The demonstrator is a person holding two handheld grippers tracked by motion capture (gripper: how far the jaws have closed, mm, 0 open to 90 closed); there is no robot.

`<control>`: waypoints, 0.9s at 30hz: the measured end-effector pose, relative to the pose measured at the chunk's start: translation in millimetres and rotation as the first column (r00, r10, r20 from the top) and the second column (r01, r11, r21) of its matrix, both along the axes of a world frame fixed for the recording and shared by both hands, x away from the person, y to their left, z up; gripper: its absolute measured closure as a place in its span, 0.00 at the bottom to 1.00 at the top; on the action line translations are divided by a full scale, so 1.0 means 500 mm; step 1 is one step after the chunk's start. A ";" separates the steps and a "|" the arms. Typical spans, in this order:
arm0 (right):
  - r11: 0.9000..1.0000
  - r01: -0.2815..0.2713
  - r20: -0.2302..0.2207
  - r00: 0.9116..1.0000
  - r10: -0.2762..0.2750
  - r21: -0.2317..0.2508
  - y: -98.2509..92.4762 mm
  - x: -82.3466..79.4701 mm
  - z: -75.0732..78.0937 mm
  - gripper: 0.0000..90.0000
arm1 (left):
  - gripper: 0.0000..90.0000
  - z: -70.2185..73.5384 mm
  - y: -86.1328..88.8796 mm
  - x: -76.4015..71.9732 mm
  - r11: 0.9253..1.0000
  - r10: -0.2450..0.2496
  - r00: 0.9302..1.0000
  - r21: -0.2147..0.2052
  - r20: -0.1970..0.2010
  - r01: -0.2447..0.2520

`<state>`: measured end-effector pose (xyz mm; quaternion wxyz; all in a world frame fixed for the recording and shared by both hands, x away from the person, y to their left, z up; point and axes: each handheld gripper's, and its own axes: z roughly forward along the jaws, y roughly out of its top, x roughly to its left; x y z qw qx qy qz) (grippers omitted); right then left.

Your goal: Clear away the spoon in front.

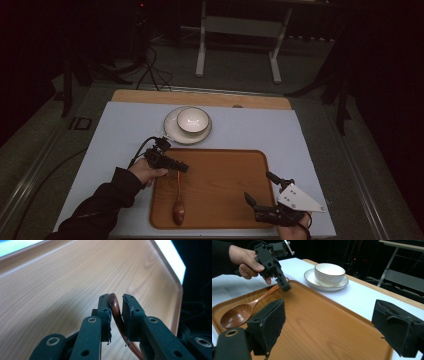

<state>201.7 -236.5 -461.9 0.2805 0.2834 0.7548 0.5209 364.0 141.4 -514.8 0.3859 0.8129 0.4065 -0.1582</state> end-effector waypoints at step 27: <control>1.000 -0.018 -0.013 1.000 0.019 0.002 0.002 0.002 -0.001 0.13 | 0.67 -0.017 -0.027 0.017 0.971 0.168 0.982 0.189 -0.085 -0.150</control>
